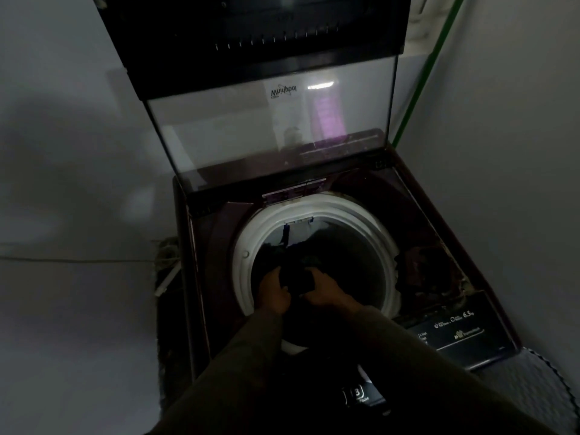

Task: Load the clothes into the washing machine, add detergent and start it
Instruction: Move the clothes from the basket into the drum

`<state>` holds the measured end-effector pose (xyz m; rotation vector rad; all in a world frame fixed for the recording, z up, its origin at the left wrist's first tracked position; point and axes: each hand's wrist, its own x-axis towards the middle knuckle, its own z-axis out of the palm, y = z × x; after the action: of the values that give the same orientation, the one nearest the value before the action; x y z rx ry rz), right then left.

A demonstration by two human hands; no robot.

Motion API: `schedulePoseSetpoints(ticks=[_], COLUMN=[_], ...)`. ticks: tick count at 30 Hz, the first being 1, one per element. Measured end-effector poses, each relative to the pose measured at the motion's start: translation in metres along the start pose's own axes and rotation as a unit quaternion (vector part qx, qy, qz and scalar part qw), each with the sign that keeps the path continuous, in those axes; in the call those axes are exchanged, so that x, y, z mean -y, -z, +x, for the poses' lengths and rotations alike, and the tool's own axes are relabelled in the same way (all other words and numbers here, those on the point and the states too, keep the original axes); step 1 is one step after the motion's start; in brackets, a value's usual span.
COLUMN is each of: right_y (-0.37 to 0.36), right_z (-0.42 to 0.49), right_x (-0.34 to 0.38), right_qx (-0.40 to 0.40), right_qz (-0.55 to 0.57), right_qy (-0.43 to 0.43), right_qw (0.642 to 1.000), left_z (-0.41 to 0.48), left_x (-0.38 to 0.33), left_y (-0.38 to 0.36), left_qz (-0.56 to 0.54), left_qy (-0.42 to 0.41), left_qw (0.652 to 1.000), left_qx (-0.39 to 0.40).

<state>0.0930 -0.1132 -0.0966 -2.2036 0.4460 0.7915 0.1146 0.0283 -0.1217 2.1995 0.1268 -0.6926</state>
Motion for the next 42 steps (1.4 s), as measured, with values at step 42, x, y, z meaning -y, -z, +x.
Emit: schedulePoseSetpoints(ticks=[42], right_y=[0.146], right_z=[-0.209], right_x=[-0.226], right_qx=[-0.395], right_qz=[-0.197], right_qy=[-0.078], right_qw=[0.894], left_z=[-0.129], left_x=[-0.215], left_y=[-0.18], left_qz=[0.409], left_qy=[-0.455], left_qw=[0.791], left_qx=[-0.008])
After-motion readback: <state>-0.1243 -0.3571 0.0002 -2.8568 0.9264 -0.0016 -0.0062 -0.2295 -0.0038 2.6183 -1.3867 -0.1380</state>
